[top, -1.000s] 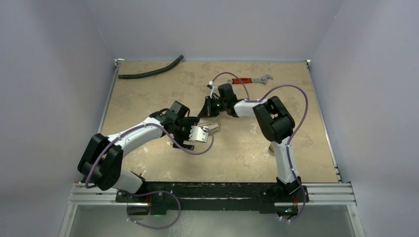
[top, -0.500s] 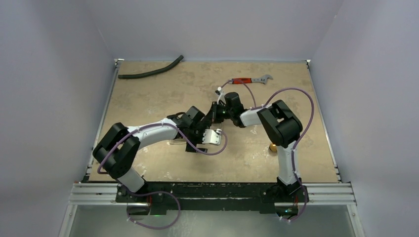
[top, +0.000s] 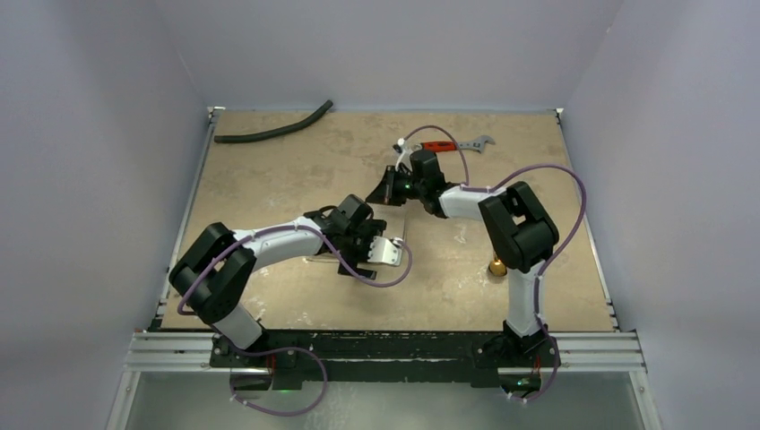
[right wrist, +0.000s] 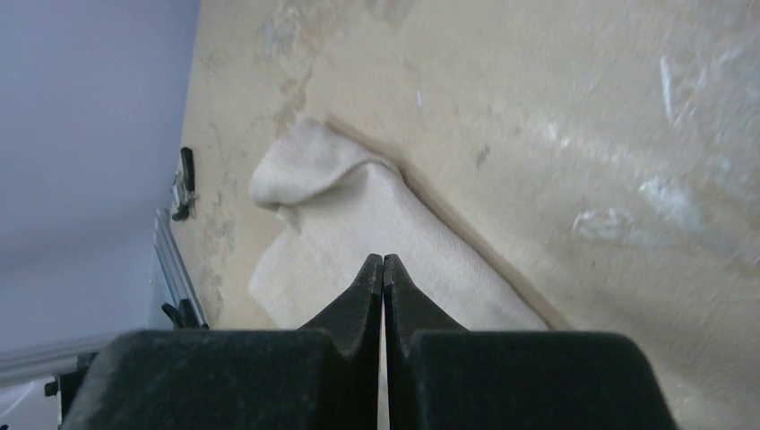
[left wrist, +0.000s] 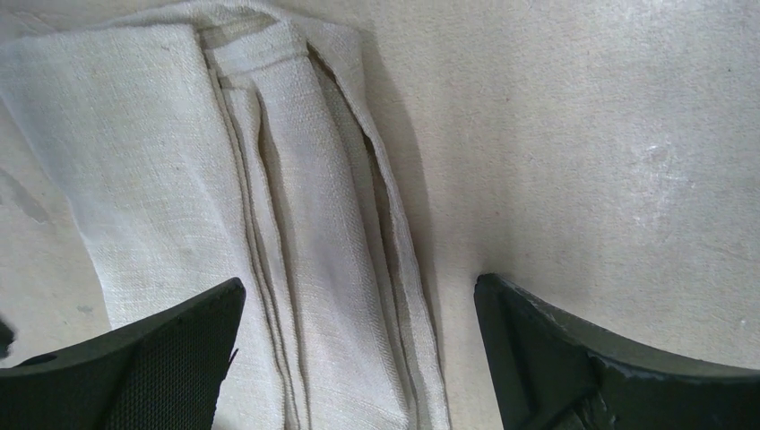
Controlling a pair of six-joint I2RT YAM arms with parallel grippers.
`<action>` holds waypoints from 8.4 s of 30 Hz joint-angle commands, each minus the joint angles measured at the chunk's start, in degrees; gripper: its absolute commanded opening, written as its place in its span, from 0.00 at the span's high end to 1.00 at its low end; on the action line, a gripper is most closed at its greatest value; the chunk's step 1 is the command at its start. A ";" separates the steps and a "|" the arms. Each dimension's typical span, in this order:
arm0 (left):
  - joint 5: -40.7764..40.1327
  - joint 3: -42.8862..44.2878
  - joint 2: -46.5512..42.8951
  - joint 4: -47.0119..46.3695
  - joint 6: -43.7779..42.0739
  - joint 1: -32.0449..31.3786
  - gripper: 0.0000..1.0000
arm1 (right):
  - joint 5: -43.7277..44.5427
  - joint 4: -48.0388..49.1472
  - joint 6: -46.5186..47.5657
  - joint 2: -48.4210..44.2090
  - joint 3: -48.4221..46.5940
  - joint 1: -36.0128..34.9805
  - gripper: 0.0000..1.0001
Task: Fold the napkin into a case and place the utensils inside
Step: Pick up the 2/3-rectangle-folded napkin from the center of the board, then fold the 2/3-rectangle-folded napkin at the center of the board.
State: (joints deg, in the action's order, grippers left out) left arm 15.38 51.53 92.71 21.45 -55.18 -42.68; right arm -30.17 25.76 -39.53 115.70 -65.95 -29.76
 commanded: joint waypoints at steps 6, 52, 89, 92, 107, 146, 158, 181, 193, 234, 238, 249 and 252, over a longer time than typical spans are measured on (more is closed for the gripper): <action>-0.44 1.21 4.22 -1.68 -2.60 -1.13 0.15 | -1.82 3.28 2.53 2.50 3.61 0.47 1.00; -6.77 22.60 9.69 14.44 -3.92 -1.00 1.00 | -3.61 10.00 3.84 1.30 14.91 -2.97 1.00; 16.53 41.13 30.87 33.18 -3.57 14.90 1.00 | -6.15 9.63 9.27 -21.41 21.44 8.12 0.94; 18.09 42.45 31.57 33.05 -1.77 16.00 1.00 | -10.29 23.74 2.78 -21.75 28.08 6.19 1.00; 22.69 46.24 32.88 36.51 0.21 17.12 0.91 | 0.96 35.37 0.33 -9.21 22.46 -2.33 0.95; -6.47 19.83 2.96 18.18 -0.89 20.96 0.01 | 14.60 19.18 1.85 -3.02 16.29 -2.76 0.96; -4.84 21.60 5.98 20.57 -2.74 28.44 0.01 | 14.10 17.34 5.09 -4.51 15.97 -2.85 0.96; 16.87 26.47 13.92 27.48 -1.78 37.73 0.28 | -3.26 26.21 24.08 -6.72 8.15 -6.61 0.27; 19.03 23.67 11.53 25.27 -0.87 39.74 0.24 | -20.38 22.62 36.91 10.49 -12.77 -9.58 0.01; 25.95 27.87 8.77 30.65 -2.18 49.62 0.12 | -14.66 11.45 45.09 21.60 -25.37 -14.78 0.36; 25.72 24.95 9.37 24.48 2.45 49.56 0.10 | -15.99 10.99 45.19 21.63 -25.82 -14.80 0.77; 25.67 23.52 11.82 13.39 11.30 47.93 0.01 | -15.27 15.64 43.74 17.50 -20.20 -14.98 1.00; 25.80 23.58 11.88 11.87 12.98 47.67 0.01 | -15.08 18.39 42.43 16.09 -17.43 -15.00 1.00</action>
State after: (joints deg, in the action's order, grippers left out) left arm 39.09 75.40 104.36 38.57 -46.39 5.54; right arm -44.51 40.14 4.27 136.90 -86.37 -44.36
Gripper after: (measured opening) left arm 0.984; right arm 0.025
